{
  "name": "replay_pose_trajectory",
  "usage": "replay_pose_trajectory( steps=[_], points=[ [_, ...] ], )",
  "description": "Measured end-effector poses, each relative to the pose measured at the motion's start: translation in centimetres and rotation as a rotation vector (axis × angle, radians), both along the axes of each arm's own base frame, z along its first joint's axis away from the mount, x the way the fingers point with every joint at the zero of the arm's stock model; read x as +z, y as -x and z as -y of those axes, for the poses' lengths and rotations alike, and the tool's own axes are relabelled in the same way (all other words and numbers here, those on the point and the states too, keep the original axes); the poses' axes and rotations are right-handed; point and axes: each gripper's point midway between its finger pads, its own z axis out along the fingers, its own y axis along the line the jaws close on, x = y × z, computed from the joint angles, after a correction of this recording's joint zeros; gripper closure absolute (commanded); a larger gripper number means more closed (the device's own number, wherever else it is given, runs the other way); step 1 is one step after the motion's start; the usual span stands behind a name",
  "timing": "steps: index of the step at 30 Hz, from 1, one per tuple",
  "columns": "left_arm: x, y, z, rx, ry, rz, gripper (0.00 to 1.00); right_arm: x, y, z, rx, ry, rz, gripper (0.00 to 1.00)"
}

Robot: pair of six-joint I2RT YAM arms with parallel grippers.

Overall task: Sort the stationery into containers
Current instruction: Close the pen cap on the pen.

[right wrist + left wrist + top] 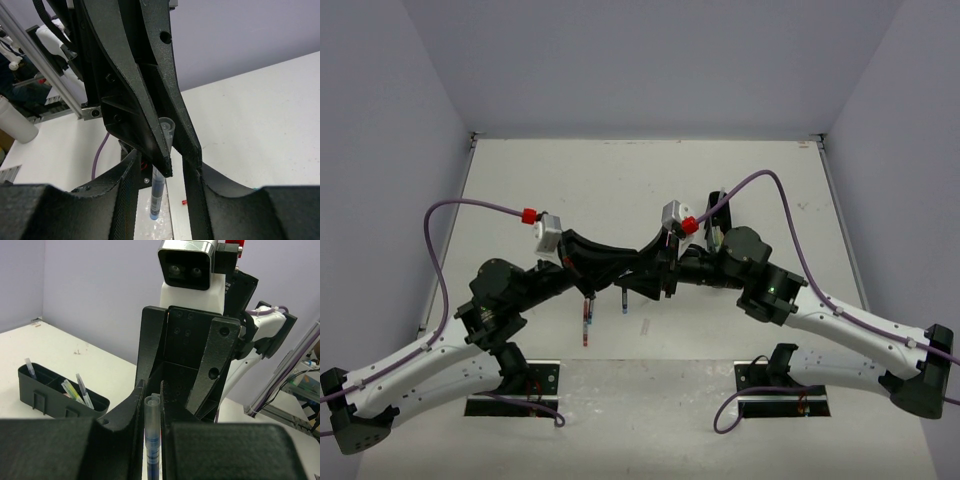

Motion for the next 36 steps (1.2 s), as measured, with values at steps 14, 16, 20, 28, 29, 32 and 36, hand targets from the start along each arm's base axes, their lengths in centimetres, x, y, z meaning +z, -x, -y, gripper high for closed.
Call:
replay_pose_trajectory(
  steps=[14,16,20,28,29,32,36],
  points=[
    [-0.3,0.3,0.3,-0.024,-0.024,0.028,1.0,-0.9,-0.1,-0.4,0.006,0.01,-0.017,0.54],
    [-0.3,0.3,0.4,-0.026,-0.025,0.03,1.0,-1.0,-0.1,-0.5,0.006,0.013,-0.019,0.54],
    [0.0,0.5,0.5,-0.037,-0.025,0.037,1.0,-1.5,-0.3,-0.6,0.004,0.018,-0.022,0.56],
    [0.2,0.4,0.5,-0.032,-0.035,0.059,1.0,-2.6,-0.1,-0.6,0.009,0.036,-0.033,0.87],
    [0.2,0.4,0.5,-0.029,-0.037,0.06,1.0,-2.6,0.0,-0.6,0.012,0.036,-0.032,0.97],
    [0.1,0.0,0.5,-0.014,-0.044,0.065,0.9,-2.5,0.2,-0.7,0.025,0.035,-0.028,1.0],
    [0.0,-0.5,0.5,0.01,-0.057,0.068,0.01,-2.8,-0.1,-0.6,0.004,0.035,-0.029,1.0]
  ],
)
